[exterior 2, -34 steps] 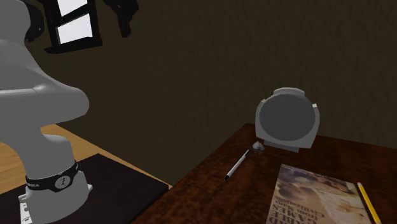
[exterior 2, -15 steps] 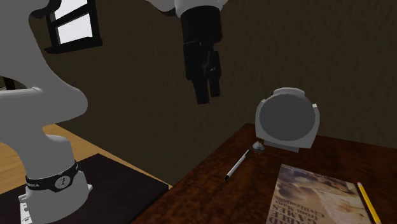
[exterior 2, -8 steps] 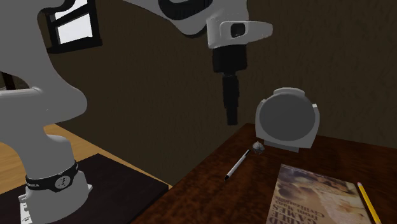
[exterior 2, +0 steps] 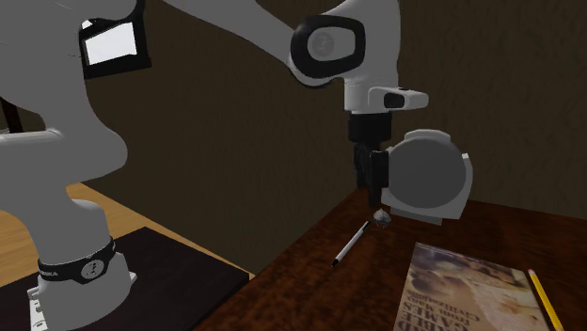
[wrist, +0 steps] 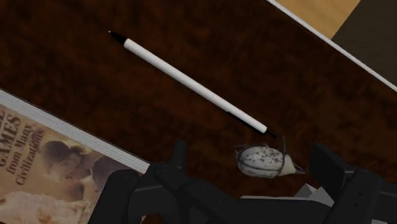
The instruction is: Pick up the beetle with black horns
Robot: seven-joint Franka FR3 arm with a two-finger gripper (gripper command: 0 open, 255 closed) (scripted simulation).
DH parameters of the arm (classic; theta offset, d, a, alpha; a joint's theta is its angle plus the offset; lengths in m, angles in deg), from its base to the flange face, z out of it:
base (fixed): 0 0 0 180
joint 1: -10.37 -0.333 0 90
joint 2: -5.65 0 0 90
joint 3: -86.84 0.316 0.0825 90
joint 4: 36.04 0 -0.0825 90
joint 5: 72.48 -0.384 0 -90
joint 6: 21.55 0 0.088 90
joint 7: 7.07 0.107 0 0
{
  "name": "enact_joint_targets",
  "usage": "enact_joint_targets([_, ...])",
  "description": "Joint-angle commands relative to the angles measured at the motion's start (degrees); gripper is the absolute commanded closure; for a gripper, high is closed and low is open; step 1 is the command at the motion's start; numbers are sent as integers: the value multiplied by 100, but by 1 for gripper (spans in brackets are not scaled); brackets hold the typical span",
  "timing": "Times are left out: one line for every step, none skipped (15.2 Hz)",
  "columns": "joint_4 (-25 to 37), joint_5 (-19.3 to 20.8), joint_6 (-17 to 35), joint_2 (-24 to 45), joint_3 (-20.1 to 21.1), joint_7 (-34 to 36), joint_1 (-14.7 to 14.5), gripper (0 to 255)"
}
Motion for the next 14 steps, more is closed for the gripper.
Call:
enact_joint_targets([283,100,17,387,60,-35,-96,0])
enact_joint_targets([421,152,23,574,91,-41,-155,0])
enact_joint_targets([471,171,25,641,100,-43,-177,0])
enact_joint_targets([433,183,92,672,95,-37,-181,0])
enact_joint_targets([396,195,160,704,91,-30,-184,0])
enact_joint_targets([361,208,227,737,86,-23,-188,0])
enact_joint_targets([326,222,294,772,82,-15,-191,0])
enact_joint_targets([293,236,361,807,77,-7,-195,0])
enact_joint_targets([262,251,427,843,71,1,-199,0])
enact_joint_targets([214,274,531,902,62,14,-206,0])
enact_joint_targets([213,274,531,901,62,14,-206,0])
enact_joint_targets([214,274,531,902,62,14,-206,0])
enact_joint_targets([238,279,523,918,60,15,-208,255])
enact_joint_targets([241,279,522,920,60,15,-208,255])
